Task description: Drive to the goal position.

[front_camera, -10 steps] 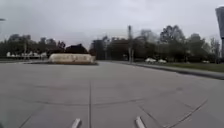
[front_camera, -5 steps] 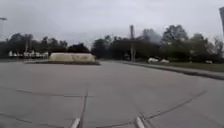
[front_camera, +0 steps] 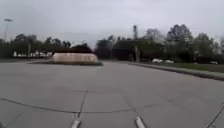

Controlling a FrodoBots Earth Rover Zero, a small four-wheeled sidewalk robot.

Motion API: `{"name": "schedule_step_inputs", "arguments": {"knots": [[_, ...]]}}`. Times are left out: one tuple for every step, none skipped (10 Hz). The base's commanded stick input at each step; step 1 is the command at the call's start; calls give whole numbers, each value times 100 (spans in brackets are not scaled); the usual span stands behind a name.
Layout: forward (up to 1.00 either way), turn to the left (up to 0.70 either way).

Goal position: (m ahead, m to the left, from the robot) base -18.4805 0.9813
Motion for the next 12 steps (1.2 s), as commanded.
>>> {"name": "schedule_step_inputs", "arguments": {"knots": [[100, 6], [100, 6], [100, 7], [100, 11], [100, 15], [100, 19], [100, 24], [100, 46], [100, 46], [100, 46], [100, 46], [100, 46]]}}
